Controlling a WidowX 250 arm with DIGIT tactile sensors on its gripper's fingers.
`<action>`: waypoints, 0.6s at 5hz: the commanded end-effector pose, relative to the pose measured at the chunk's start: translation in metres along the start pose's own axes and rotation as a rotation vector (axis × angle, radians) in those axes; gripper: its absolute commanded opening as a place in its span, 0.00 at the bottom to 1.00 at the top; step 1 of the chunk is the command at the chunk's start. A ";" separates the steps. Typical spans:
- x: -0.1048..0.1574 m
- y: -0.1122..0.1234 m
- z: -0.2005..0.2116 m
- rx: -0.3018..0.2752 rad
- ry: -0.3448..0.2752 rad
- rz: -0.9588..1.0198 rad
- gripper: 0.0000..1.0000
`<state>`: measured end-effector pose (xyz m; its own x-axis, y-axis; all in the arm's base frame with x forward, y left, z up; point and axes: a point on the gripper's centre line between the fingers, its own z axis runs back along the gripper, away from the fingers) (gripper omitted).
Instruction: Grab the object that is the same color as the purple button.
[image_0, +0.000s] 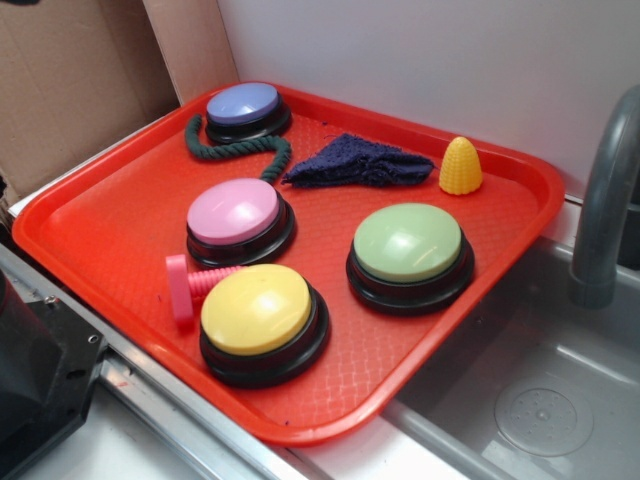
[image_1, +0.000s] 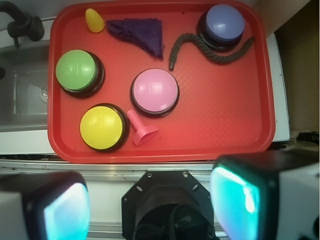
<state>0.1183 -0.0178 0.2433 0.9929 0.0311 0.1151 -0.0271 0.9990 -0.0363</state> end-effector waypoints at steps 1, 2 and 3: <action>0.000 0.000 0.000 0.000 0.000 0.000 1.00; 0.018 -0.002 -0.012 0.033 -0.025 -0.033 1.00; 0.040 -0.004 -0.031 0.122 -0.044 -0.084 1.00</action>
<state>0.1618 -0.0210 0.2099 0.9902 -0.0505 0.1301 0.0380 0.9946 0.0967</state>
